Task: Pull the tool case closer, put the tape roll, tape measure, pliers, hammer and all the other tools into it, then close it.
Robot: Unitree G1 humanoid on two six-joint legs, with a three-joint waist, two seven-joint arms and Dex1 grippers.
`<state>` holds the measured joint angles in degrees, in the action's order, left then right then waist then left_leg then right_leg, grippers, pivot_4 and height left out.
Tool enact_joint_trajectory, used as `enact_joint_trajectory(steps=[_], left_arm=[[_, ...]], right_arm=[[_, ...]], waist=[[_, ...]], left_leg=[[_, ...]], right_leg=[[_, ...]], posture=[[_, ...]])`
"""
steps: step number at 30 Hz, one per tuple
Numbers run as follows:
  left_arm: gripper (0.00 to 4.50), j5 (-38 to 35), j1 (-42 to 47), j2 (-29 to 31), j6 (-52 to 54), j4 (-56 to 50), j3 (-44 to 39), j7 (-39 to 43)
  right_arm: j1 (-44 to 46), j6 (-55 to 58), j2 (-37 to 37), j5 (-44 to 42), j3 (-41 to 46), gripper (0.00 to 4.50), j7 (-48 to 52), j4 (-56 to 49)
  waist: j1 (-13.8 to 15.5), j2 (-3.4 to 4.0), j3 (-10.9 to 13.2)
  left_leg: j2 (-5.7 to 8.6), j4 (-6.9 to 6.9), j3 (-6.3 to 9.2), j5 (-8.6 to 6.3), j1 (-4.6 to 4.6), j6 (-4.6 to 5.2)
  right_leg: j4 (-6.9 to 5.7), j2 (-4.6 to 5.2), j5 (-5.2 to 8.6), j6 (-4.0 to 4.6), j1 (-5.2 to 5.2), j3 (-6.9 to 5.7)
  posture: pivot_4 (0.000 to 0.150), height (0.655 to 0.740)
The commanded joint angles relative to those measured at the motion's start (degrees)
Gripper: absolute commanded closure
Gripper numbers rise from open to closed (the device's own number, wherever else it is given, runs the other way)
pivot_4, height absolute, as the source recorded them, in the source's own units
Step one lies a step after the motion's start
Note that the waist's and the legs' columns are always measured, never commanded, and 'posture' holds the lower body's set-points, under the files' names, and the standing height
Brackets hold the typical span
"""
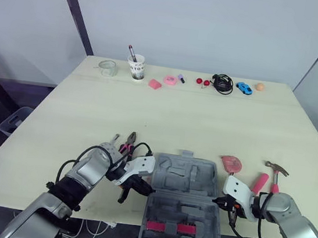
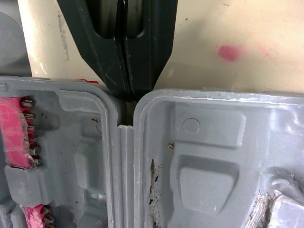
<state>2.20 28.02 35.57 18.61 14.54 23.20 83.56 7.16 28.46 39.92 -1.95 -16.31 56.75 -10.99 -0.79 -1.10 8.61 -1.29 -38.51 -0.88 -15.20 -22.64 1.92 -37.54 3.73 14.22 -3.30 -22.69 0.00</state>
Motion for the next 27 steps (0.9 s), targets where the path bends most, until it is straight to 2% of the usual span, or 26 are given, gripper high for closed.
enact_joint_trajectory(steps=[1,27], left_arm=[[4.46,0.1,-0.5,0.1,-0.7,0.0,1.3,-0.2],[4.46,-1.6,-2.2,3.0,0.6,0.5,-0.4,-1.2]], right_arm=[[-0.2,-1.0,-0.4,-0.4,-0.2,4.5,-0.6,-0.7],[-4.2,-2.4,3.6,-2.1,4.4,4.5,-2.3,-0.9]], waist=[[0.0,0.0,0.0],[0.2,0.0,0.0]], left_leg=[[0.0,0.0,0.0,0.0,0.0,0.0],[0.0,0.0,-0.02,0.0,-0.01,0.0]], right_leg=[[0.0,0.0,0.0,0.0,0.0,0.0],[0.02,0.01,0.0,0.0,0.0,0.02]], posture=[[0.15,0.74],[0.15,0.74]])
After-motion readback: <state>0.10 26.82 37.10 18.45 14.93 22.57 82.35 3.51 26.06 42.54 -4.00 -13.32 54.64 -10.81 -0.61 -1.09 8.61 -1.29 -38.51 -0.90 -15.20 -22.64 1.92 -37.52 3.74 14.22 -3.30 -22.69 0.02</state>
